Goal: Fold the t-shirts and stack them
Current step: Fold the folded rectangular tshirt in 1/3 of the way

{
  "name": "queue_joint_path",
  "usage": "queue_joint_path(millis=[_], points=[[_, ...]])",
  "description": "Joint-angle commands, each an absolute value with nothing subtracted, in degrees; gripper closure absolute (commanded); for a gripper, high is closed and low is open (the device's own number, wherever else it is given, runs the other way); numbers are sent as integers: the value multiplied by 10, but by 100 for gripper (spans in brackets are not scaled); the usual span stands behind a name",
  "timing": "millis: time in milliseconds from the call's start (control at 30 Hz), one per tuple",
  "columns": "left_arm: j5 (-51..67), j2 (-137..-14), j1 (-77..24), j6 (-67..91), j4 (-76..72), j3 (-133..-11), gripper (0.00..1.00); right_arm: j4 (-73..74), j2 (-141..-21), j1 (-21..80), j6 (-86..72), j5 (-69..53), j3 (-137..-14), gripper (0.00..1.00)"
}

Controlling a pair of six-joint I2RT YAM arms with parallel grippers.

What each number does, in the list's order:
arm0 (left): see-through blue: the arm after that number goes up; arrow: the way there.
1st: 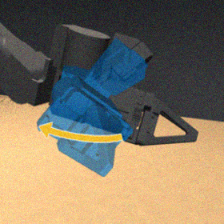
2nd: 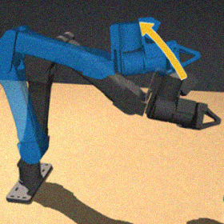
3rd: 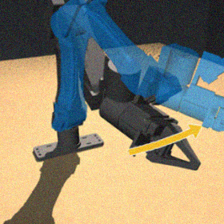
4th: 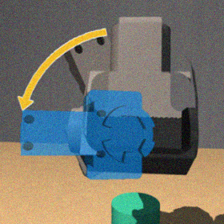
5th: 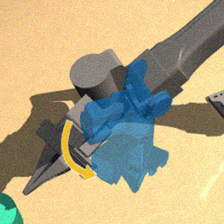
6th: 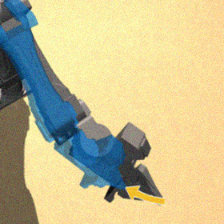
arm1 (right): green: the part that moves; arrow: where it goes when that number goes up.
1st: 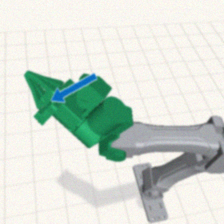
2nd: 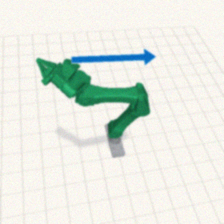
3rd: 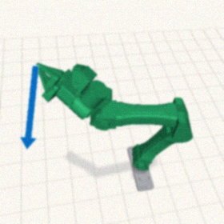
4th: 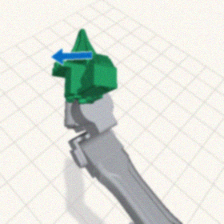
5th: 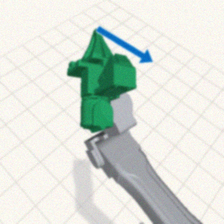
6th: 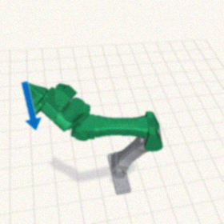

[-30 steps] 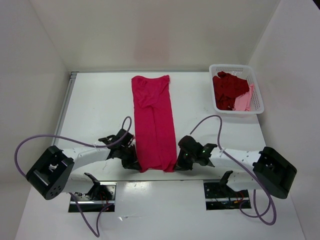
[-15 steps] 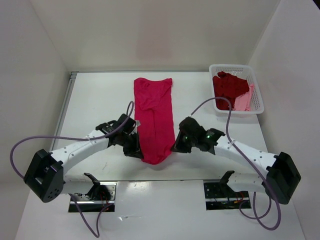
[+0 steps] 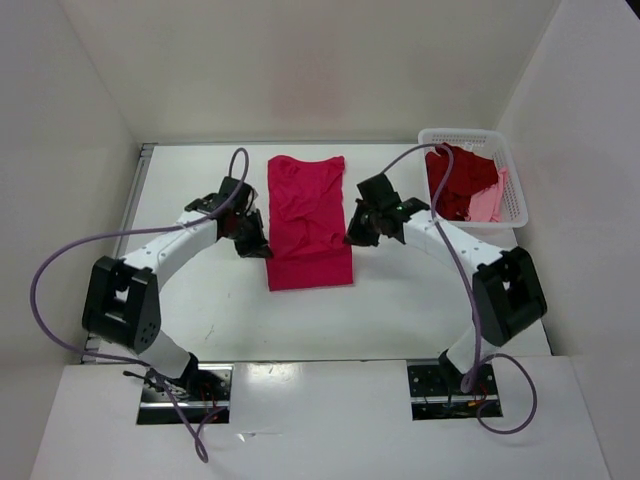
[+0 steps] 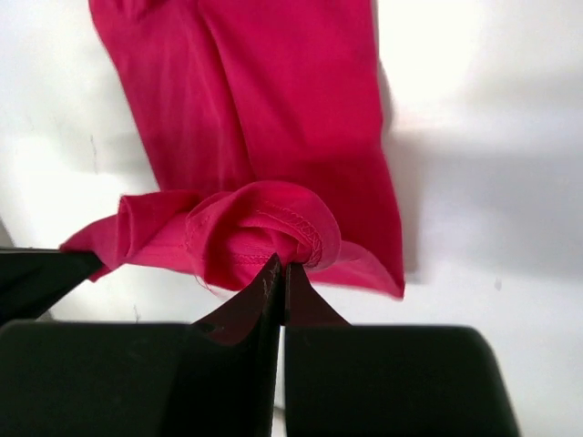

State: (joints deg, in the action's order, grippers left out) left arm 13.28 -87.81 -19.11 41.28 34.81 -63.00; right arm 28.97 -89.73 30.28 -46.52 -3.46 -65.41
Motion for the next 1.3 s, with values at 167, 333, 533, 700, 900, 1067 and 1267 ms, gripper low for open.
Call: queue_joint_path(millis=[167,333,533,700,900,1067,1267], points=[[83,-1013,-168,364,295,-732,100,237,-1025,267,-400,-35,-772,99],[66,-1065,-156,359,283,-801,99,237,-1080,250,-388,-29,-829,99],[61,-1101,-150,364,260,-838,95,243,-1157,240,-375,-34,-905,99],[61,-1107,-145,369,220,-838,50,254,-1202,233,-364,-39,-968,80],[42,-1014,-140,369,201,-810,30,265,-1154,233,-352,-33,-985,62],[141,-940,-152,426,155,-700,51,250,-1086,245,-347,-58,-914,74],[138,-896,-213,530,67,-536,82,204,-1120,305,-359,-103,-878,100]])
